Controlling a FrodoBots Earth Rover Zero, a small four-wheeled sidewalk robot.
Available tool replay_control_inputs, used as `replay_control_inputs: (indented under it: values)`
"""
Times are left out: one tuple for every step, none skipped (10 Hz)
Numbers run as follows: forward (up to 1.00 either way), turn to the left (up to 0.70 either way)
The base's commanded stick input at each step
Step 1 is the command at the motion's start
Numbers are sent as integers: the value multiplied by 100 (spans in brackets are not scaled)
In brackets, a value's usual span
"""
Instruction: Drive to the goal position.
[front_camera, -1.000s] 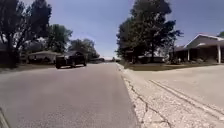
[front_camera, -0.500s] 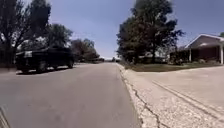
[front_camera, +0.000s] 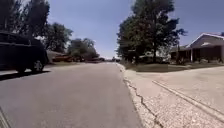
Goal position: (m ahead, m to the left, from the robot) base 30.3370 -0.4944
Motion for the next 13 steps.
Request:
replay_control_inputs:
  values:
    - [70, 0]
    - [70, 0]
    - [70, 0]
    - [70, 0]
    - [70, 0]
    - [70, 0]
    - [70, 0]
    - [70, 0]
    - [70, 0]
    - [70, 0]
    - [70, 0]
    - [70, 0]
    - [70, 0]
